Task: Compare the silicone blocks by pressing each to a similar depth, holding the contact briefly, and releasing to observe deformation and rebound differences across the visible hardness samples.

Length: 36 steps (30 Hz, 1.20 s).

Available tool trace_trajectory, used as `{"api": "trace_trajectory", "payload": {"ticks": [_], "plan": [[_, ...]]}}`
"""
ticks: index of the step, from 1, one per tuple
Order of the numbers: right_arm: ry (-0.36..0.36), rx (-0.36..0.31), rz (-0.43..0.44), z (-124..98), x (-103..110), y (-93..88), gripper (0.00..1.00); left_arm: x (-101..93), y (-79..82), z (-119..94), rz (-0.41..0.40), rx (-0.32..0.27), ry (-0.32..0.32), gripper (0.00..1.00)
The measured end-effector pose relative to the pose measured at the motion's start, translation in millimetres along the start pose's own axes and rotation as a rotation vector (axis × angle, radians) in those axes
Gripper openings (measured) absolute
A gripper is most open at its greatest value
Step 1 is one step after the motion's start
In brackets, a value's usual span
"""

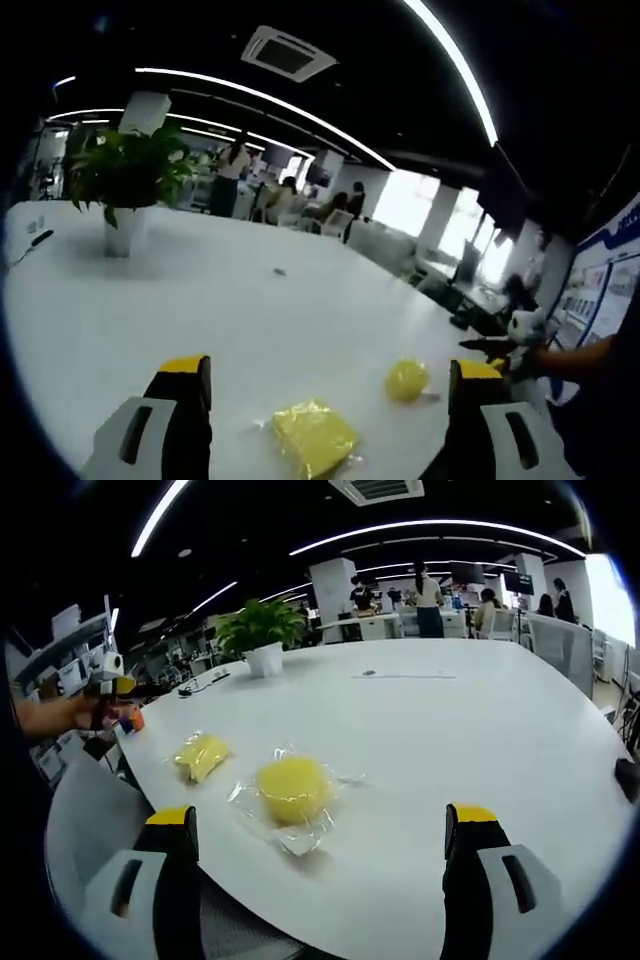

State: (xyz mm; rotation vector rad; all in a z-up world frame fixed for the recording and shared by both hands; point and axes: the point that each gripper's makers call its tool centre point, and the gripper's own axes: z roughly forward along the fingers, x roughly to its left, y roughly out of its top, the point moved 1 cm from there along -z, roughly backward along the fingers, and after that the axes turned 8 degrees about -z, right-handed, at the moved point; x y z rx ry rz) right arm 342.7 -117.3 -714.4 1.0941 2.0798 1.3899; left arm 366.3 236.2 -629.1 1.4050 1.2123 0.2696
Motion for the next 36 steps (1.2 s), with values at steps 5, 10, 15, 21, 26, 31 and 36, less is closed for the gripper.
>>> {"api": "trace_trajectory", "payload": {"ticks": [5, 10, 15, 21, 26, 31, 36], "plan": [[-0.008, -0.001, 0.008, 2, -4, -0.5, 0.96, -3.3, 6.6, 16, -0.013, 0.006, -0.018, 1.00], [-0.012, -0.003, 0.013, 2, -5, 1.7, 0.96, -11.8, 9.3, 36, -0.041, 0.019, -0.065, 1.00], [-0.012, -0.007, 0.015, 2, -3, 3.3, 0.96, -16.5, 9.9, 57, -0.089, 0.036, -0.098, 1.00], [-0.019, -0.019, 0.025, 2, 0, 2.7, 0.96, -16.5, 4.8, 75, -0.085, 0.065, -0.118, 0.99], [-0.019, -0.014, 0.028, 2, 1, 0.9, 0.96, -19.3, -5.9, 88, -0.097, 0.108, -0.137, 0.98], [-0.027, -0.014, 0.030, -1, -2, -0.3, 0.96, -21.1, -16.2, 100, -0.098, 0.138, -0.145, 0.98], [-0.042, -0.019, 0.039, -4, -4, -0.3, 0.96, -21.8, -33.8, 114, -0.072, 0.187, -0.138, 0.99]]}}
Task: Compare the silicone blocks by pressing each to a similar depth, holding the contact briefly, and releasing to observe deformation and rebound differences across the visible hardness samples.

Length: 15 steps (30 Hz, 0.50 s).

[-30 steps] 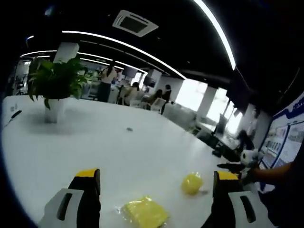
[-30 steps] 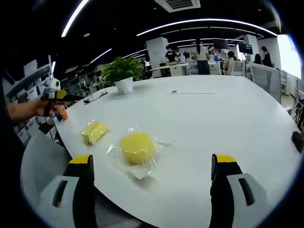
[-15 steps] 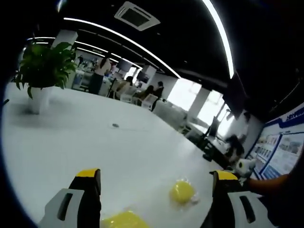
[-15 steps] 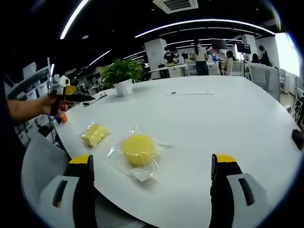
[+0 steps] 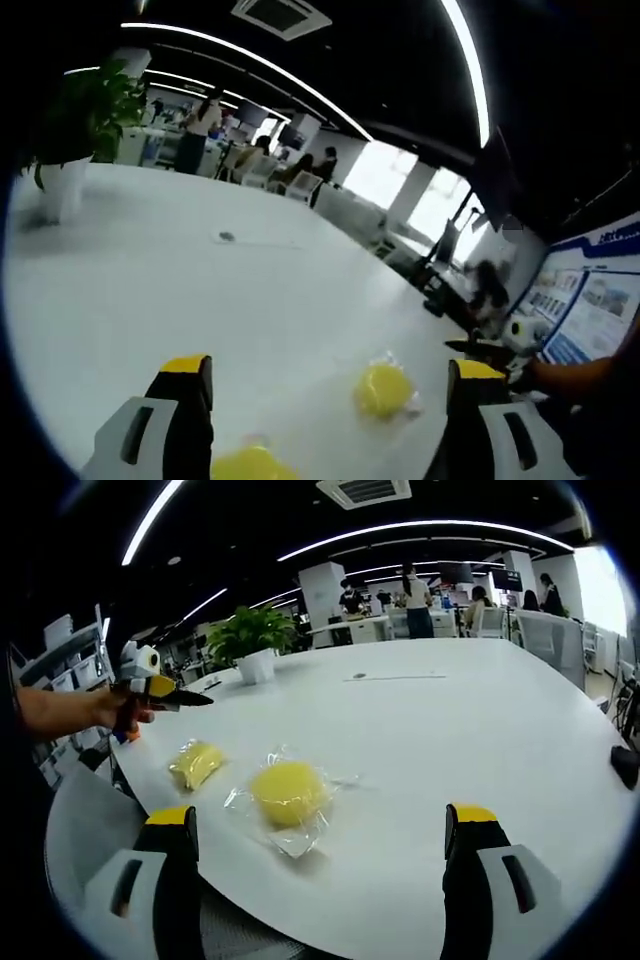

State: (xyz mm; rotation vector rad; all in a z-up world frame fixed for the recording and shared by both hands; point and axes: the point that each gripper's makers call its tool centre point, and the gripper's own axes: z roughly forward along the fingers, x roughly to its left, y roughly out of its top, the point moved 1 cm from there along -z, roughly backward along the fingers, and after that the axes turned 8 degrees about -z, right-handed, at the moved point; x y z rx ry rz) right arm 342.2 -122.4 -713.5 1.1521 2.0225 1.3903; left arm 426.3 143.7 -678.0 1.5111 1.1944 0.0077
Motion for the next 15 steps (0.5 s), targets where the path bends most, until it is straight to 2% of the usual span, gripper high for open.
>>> {"api": "trace_trajectory", "payload": {"ticks": [6, 15], "plan": [[0.000, 0.005, 0.000, -2, 1, -2.4, 0.96, -0.1, -4.9, 18, 0.024, -0.014, 0.004, 0.97], [-0.003, 0.002, 0.008, -3, 2, -2.7, 0.96, 0.6, -18.6, 42, -0.046, 0.023, -0.004, 0.97]]}}
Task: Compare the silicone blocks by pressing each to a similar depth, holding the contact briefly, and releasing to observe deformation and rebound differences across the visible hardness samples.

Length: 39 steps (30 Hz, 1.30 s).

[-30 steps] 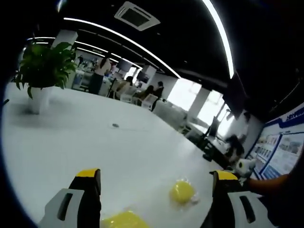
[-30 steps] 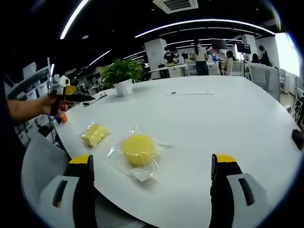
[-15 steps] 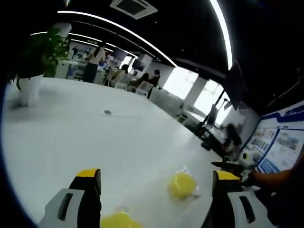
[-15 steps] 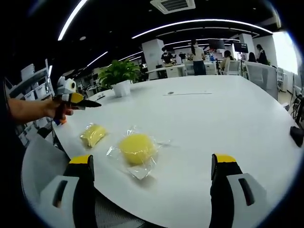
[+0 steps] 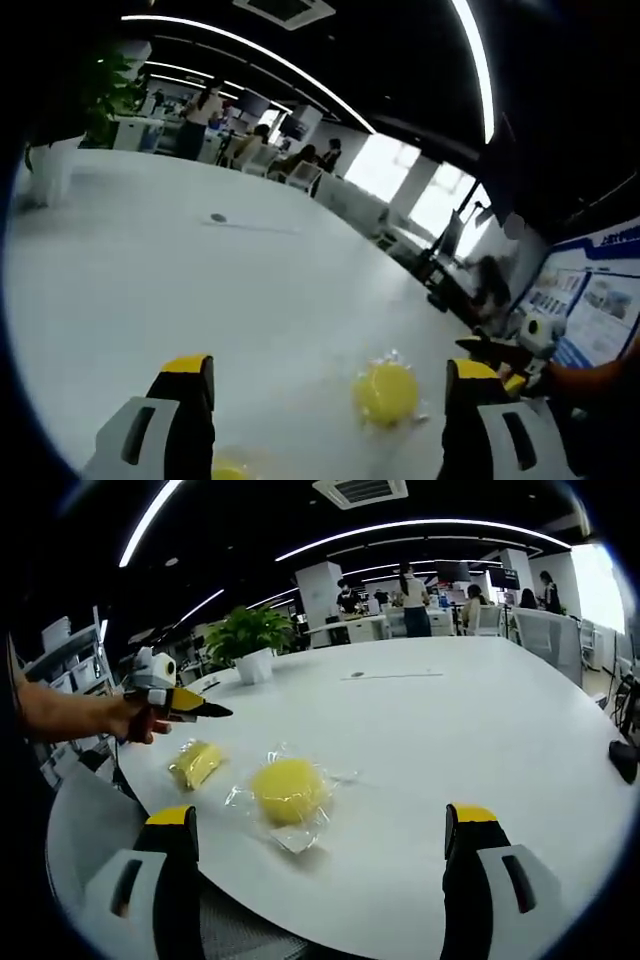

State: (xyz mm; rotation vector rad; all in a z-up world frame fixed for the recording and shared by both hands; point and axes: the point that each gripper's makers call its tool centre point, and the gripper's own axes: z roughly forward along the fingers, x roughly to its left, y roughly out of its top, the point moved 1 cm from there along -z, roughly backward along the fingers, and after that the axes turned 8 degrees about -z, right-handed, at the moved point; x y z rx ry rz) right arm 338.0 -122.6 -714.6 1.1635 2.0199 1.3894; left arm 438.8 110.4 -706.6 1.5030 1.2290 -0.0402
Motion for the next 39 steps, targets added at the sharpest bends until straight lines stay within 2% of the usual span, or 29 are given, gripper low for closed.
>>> {"api": "trace_trajectory", "payload": {"ticks": [9, 12, 15, 20, 30, 32, 35, 39], "plan": [[-0.008, 0.001, 0.014, -3, -2, -4.2, 0.96, 4.0, -10.6, 19, -0.083, 0.030, -0.013, 0.93], [-0.013, 0.001, 0.019, -4, -3, -4.9, 0.96, 9.7, -15.8, 27, -0.084, 0.045, 0.006, 0.93], [-0.015, 0.005, 0.021, -5, -4, -6.7, 0.96, 8.5, -19.3, 34, -0.140, 0.053, -0.015, 0.91], [-0.020, 0.004, 0.025, -7, -7, -6.5, 0.96, 11.4, -26.6, 39, -0.160, 0.071, -0.008, 0.87], [-0.020, 0.011, 0.028, -6, -8, -6.9, 0.96, 0.7, -36.8, 56, -0.224, 0.102, -0.067, 0.86], [-0.016, 0.013, 0.027, -6, -8, -6.9, 0.96, -0.8, -40.7, 60, -0.251, 0.116, -0.074, 0.83], [-0.019, 0.013, 0.029, -6, -9, -7.0, 0.96, -3.8, -43.9, 64, -0.245, 0.125, -0.081, 0.77], [-0.016, 0.012, 0.031, -5, -7, -7.9, 0.96, -9.8, -45.3, 67, -0.297, 0.133, -0.110, 0.73]]}}
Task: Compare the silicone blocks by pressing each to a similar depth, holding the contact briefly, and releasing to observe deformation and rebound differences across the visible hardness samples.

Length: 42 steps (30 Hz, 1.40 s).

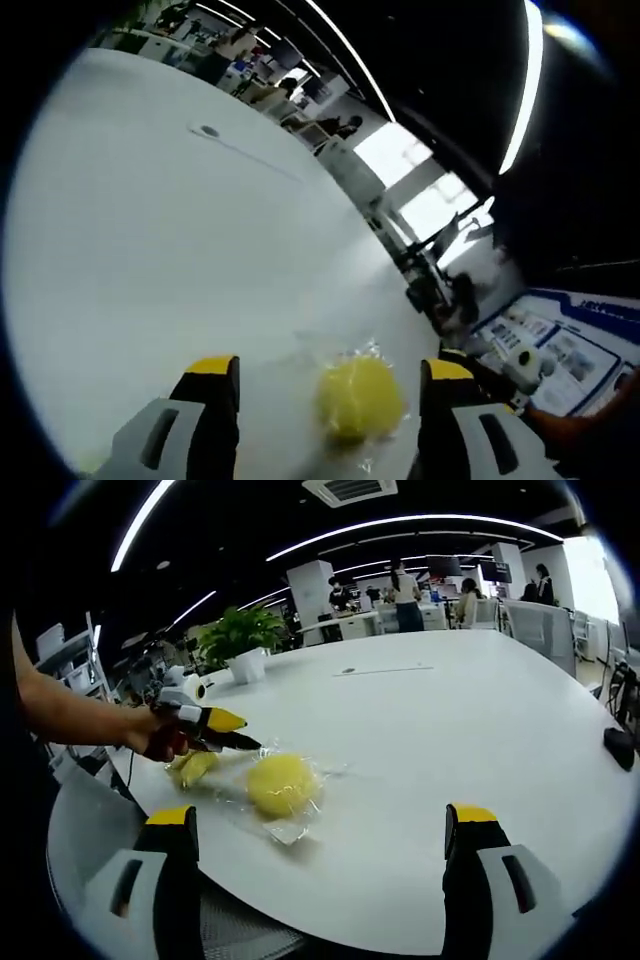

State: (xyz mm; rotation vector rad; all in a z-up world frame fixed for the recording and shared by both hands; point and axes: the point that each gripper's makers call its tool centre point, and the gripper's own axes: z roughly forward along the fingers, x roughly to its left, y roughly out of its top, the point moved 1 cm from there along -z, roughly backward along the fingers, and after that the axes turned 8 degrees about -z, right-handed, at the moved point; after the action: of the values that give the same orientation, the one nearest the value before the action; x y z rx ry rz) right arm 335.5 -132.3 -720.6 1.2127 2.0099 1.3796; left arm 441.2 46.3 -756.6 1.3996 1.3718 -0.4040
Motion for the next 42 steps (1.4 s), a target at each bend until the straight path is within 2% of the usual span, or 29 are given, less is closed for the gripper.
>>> {"api": "trace_trajectory", "payload": {"ticks": [2, 7, 10, 12, 14, 18, 22, 24, 27, 29, 30, 31, 35, 37, 39, 42], "plan": [[0.002, 0.002, 0.003, 1, 1, -0.9, 0.96, -0.9, -1.5, 1, -0.046, 0.010, -0.013, 0.70], [0.006, 0.002, 0.010, 1, 3, -1.9, 0.96, -0.3, 0.9, 4, -0.080, 0.009, -0.025, 0.60], [0.001, -0.002, 0.013, 0, 1, -1.6, 0.96, 1.1, 1.8, 8, -0.186, 0.011, -0.025, 0.51], [-0.003, -0.002, 0.015, -1, 0, -1.3, 0.96, 4.2, 5.6, 12, -0.181, -0.008, -0.023, 0.50], [-0.007, -0.005, 0.018, -2, -1, -1.1, 0.96, 3.7, 2.8, 15, -0.177, 0.000, -0.012, 0.49], [-0.015, -0.009, 0.022, -5, -4, -1.1, 0.96, 8.4, -4.3, 20, -0.181, 0.028, 0.011, 0.40], [-0.019, -0.008, 0.028, -7, -4, -2.7, 0.96, 9.0, -8.1, 23, -0.188, 0.038, 0.014, 0.30], [-0.019, -0.008, 0.028, -7, -4, -3.8, 0.96, 12.3, -8.7, 25, -0.188, 0.033, 0.038, 0.25], [-0.021, -0.007, 0.029, -8, -5, -4.7, 0.96, 13.3, -12.1, 28, -0.246, 0.038, 0.042, 0.18], [-0.022, -0.007, 0.030, -9, -5, -4.7, 0.96, 17.0, -18.7, 31, -0.210, 0.061, 0.064, 0.13], [-0.024, -0.008, 0.029, -10, -6, -4.4, 0.96, 16.7, -19.4, 32, -0.183, 0.052, 0.068, 0.13], [-0.025, -0.009, 0.030, -11, -6, -4.2, 0.96, 14.8, -16.2, 32, -0.181, 0.032, 0.057, 0.12], [-0.032, -0.007, 0.032, -13, -8, -4.6, 0.96, 16.5, -14.2, 31, -0.194, 0.022, 0.069, 0.03], [-0.034, -0.005, 0.031, -14, -8, -5.3, 0.96, 15.0, -14.6, 31, -0.203, 0.027, 0.062, 0.01], [-0.035, -0.003, 0.031, -14, -8, -6.1, 0.96, 13.9, -14.0, 30, -0.151, 0.026, 0.066, 0.00], [-0.035, -0.004, 0.033, -14, -8, -6.5, 0.96, 12.1, -14.9, 29, -0.153, 0.022, 0.068, 0.00]]}}
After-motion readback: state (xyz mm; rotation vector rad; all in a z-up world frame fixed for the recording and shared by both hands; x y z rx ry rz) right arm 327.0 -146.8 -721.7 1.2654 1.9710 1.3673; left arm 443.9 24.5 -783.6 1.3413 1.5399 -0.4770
